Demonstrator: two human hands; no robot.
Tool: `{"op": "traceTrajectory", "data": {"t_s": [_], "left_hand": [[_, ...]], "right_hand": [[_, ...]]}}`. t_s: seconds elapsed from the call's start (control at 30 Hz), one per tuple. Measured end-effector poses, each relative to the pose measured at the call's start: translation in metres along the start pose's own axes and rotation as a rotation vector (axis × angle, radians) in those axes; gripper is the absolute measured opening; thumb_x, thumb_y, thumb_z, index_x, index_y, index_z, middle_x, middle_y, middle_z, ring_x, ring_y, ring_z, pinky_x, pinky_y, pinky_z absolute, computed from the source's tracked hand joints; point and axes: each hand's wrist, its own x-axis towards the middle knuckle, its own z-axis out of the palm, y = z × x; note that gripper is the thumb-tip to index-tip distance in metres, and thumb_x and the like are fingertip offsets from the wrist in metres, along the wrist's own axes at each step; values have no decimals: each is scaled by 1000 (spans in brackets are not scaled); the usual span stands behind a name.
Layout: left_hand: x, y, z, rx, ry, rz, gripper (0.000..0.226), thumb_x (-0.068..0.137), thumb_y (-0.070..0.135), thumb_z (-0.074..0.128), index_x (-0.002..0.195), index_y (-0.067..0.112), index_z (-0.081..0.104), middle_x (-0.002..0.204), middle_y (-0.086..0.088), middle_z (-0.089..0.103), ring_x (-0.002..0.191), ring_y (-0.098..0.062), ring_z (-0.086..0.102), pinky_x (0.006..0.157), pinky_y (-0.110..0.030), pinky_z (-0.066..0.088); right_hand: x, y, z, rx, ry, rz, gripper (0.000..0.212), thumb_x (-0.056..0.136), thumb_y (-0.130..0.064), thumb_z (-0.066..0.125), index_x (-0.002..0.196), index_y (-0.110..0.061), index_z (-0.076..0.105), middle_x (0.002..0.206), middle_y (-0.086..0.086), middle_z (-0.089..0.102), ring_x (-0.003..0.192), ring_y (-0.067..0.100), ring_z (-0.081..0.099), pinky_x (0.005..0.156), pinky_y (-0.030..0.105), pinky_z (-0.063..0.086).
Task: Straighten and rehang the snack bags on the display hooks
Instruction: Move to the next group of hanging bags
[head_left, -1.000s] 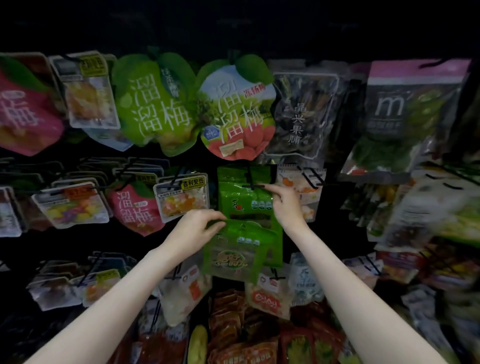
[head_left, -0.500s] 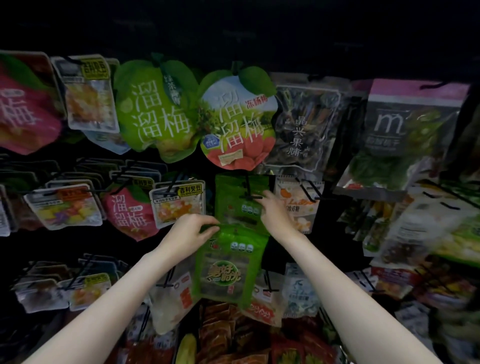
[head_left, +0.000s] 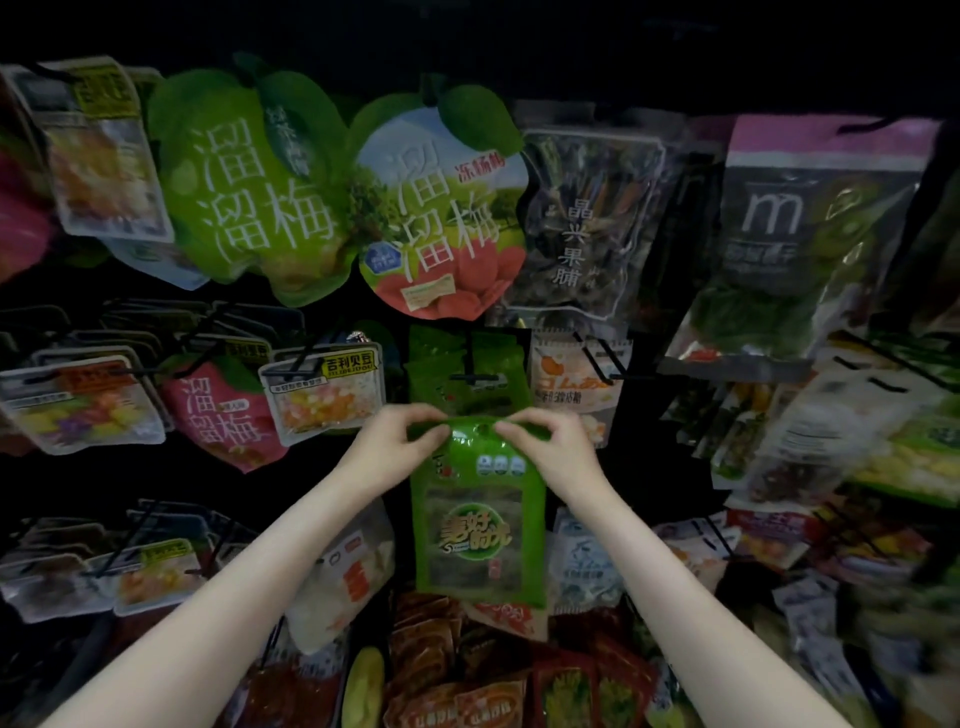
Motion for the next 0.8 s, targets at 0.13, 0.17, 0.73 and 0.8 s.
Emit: {"op": "traceTrajectory", "data": {"t_s": [0.13, 0.17, 0.73, 0.8], "left_hand": [[16, 16, -1, -204, 132, -74, 10, 82, 22, 69, 90, 20, 63, 84, 15, 61, 78, 5, 56, 62, -3, 40], [21, 18, -1, -243, 157, -99, 10, 82, 20, 70, 89, 18, 63, 82, 14, 62, 76, 1, 57, 61, -4, 41], [46, 10, -10, -401, 90, -312, 9, 79, 16, 72, 82, 23, 68, 90, 0, 68, 93, -20, 64, 91, -34, 49], [43, 7, -10, -412, 85, -324, 9, 78, 17, 73, 83, 24, 69, 91, 0, 68, 93, -18, 63, 88, -30, 48]], "right_hand": [[21, -12, 2, 18, 122, -31, 16, 86, -20, 65, 95, -8, 72, 94, -2, 68, 94, 10, 60, 83, 21, 38], [27, -15, 4, 5, 141, -25, 17, 87, -20, 65, 96, -7, 72, 97, 1, 69, 97, 12, 60, 83, 21, 38], [52, -14, 7, -35, 108, 77, 24, 87, -19, 64, 106, -6, 69, 115, 8, 67, 113, 19, 56, 93, 23, 36], [52, -14, 9, -57, 100, 73, 24, 87, -18, 64, 107, -7, 69, 115, 7, 66, 113, 18, 56, 93, 22, 35]]}}
